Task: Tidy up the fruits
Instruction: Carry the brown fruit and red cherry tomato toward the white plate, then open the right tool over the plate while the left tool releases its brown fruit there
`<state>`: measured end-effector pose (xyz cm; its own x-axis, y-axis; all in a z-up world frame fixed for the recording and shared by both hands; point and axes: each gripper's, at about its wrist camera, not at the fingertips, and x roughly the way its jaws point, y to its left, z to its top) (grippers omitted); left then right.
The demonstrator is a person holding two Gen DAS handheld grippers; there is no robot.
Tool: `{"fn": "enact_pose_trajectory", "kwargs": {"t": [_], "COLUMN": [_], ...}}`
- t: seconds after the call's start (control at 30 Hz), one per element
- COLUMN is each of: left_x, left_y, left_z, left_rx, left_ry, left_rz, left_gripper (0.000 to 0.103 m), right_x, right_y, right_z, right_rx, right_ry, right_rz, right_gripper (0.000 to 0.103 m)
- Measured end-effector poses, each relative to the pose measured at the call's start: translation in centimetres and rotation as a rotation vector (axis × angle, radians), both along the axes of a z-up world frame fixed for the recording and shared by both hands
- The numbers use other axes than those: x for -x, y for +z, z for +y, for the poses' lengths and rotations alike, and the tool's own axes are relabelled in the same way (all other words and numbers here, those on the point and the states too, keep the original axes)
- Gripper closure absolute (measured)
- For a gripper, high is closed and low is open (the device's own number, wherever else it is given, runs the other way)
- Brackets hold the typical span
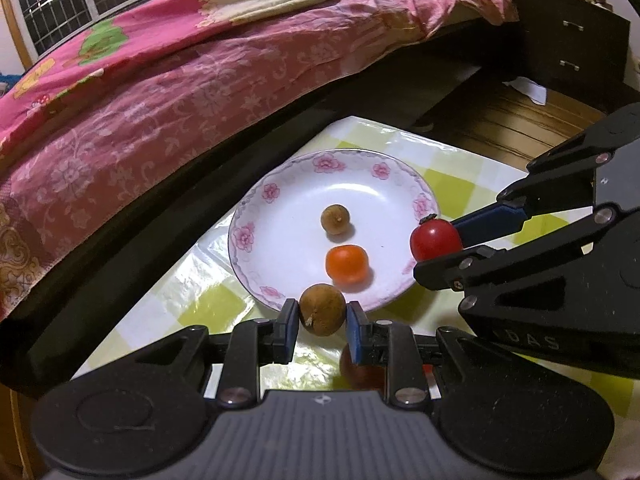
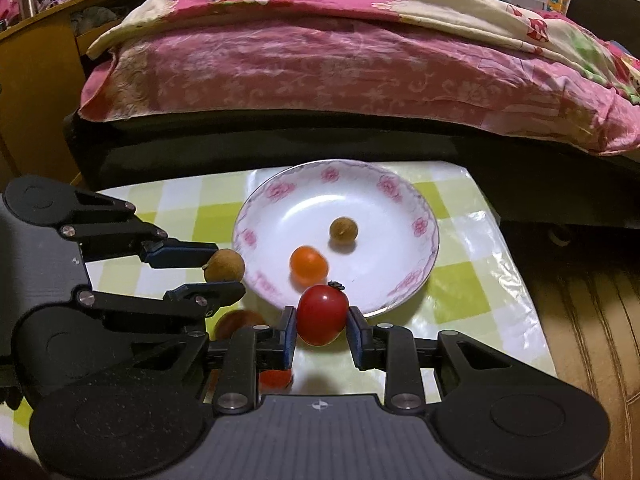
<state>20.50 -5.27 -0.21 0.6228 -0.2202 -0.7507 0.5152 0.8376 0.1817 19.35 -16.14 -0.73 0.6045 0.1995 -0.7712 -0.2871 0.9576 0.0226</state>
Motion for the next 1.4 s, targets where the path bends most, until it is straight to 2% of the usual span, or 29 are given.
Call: {"fn": "enact_pose_trajectory", "kwargs": {"t": [0.6,1.4], "left_x": [-3.4,-3.8], "left_y": [-1.8,-2.1], "left_z": [0.4,0.5], "left_rx": [0.000,-0.001], "left_ry": [0.049,0.067], "left_rz": [0.022,0.007], "left_gripper": [0.069,0.068], "right_x": [-3.6,-4.7], "right_y": [-1.9,-2.8], "right_z": [0.0,-0.2], "right_rx": [0.023,-0.008], "right_ry": [-0.003,-0.016], "right_rz": [0.009,0.016], "right_gripper": [0.078,0.076]}}
